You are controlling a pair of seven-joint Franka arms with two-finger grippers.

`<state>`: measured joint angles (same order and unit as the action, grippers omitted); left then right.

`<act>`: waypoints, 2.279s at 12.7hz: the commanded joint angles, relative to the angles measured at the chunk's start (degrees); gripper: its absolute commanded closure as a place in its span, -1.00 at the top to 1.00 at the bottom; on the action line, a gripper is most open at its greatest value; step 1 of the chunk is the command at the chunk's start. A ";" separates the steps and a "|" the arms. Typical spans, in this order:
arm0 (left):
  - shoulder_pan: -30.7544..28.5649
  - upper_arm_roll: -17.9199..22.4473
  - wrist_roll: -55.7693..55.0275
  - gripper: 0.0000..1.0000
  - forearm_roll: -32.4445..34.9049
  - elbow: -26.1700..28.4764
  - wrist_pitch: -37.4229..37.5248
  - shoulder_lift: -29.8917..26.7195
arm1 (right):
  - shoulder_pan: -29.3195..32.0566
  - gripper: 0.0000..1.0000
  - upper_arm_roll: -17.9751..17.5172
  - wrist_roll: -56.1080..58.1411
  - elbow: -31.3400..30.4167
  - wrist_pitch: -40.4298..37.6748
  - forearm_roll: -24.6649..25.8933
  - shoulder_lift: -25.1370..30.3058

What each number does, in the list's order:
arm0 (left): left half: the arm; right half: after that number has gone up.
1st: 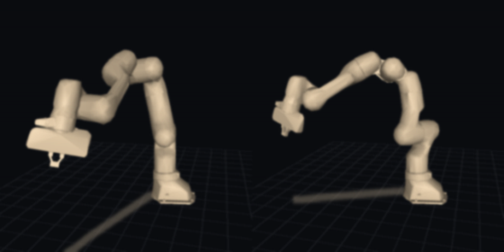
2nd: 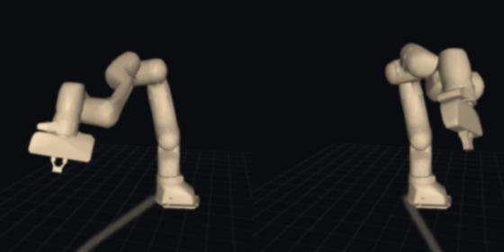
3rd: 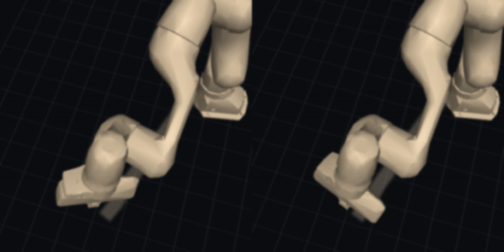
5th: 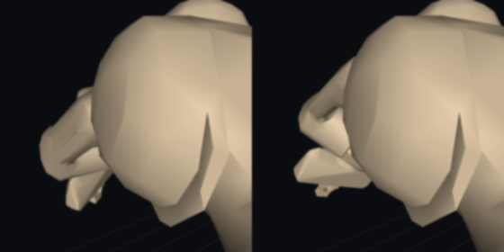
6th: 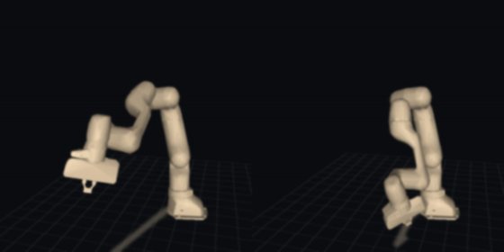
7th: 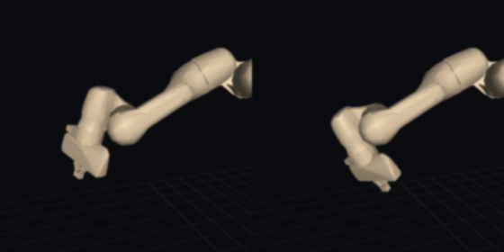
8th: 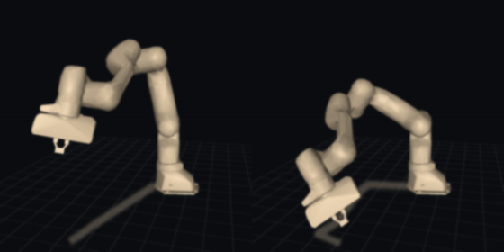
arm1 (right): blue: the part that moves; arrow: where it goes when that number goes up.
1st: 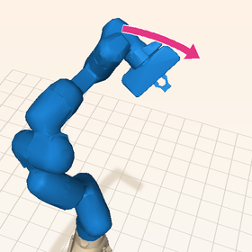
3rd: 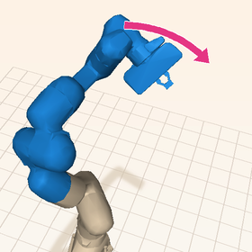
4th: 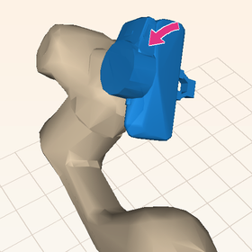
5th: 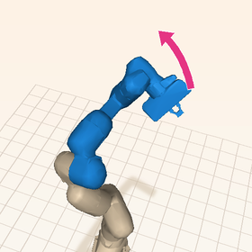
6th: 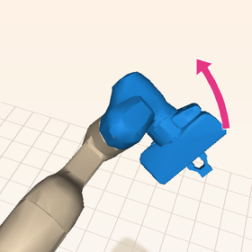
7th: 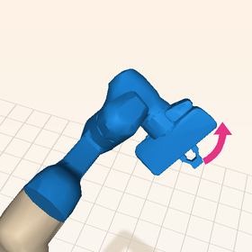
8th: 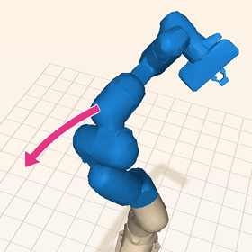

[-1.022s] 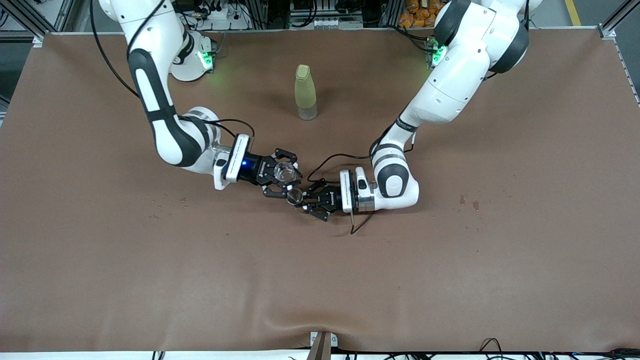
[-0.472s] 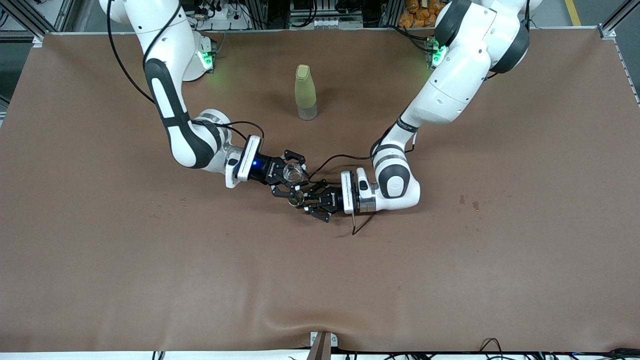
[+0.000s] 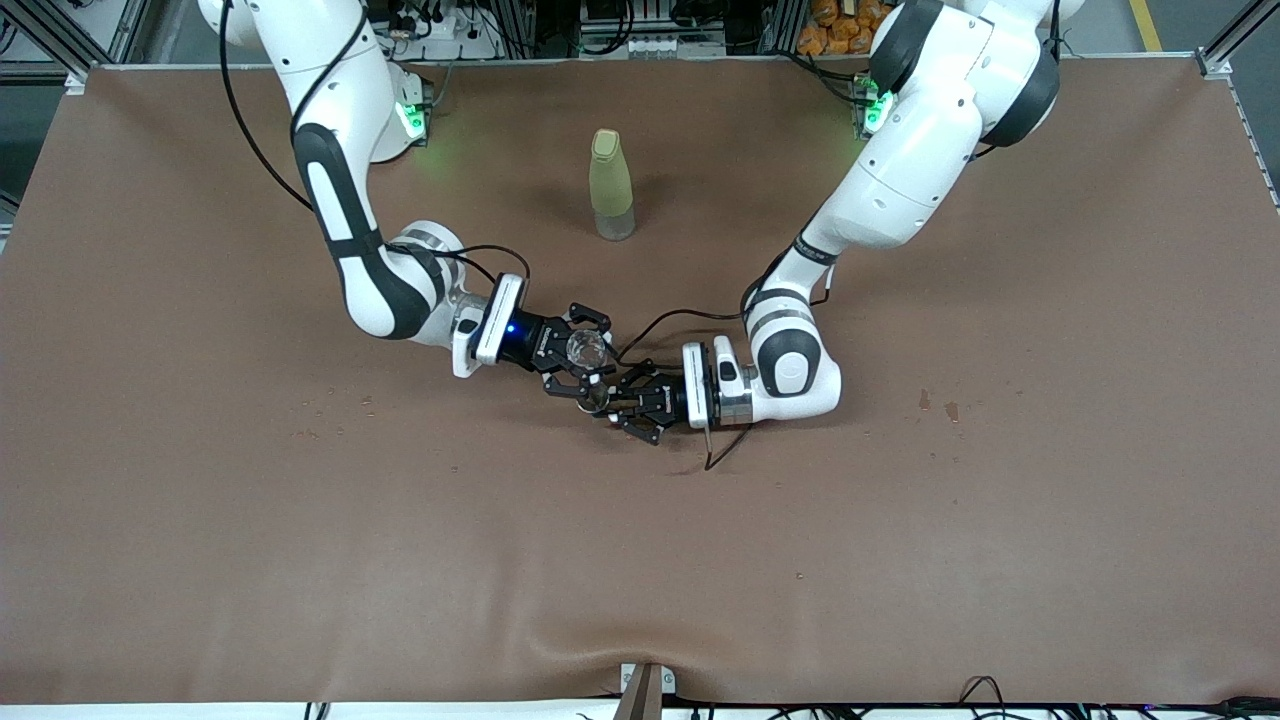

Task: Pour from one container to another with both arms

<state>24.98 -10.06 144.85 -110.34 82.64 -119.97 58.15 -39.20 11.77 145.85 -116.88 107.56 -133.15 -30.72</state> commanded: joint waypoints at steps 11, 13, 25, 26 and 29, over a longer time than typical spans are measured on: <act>0.16 0.22 -0.45 -1.00 -1.72 0.94 -0.26 -1.11 | -0.35 -1.00 -1.31 -22.53 -3.35 2.90 -1.76 4.61; 0.25 0.22 -0.36 -1.00 -1.72 1.03 -0.26 -1.11 | -0.79 -1.00 -1.66 -26.56 -4.06 3.97 -1.76 5.84; 0.16 0.13 2.54 -1.00 -1.28 4.63 0.09 -1.81 | -1.23 -1.00 -2.45 -45.91 -4.67 5.20 -1.67 6.47; 0.07 0.13 2.63 -1.00 -1.28 4.81 0.18 -1.81 | -1.23 -1.00 -2.72 -46.88 -4.67 5.20 -1.67 6.47; -0.89 0.13 2.02 -1.00 -1.28 5.69 2.64 -2.68 | -1.23 -1.00 -2.81 -47.59 -4.67 5.29 -1.67 6.29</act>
<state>24.75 -10.06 146.23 -110.34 85.51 -118.76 58.06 -39.51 8.61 99.46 -119.92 112.06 -133.86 -26.20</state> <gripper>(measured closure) 0.793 0.828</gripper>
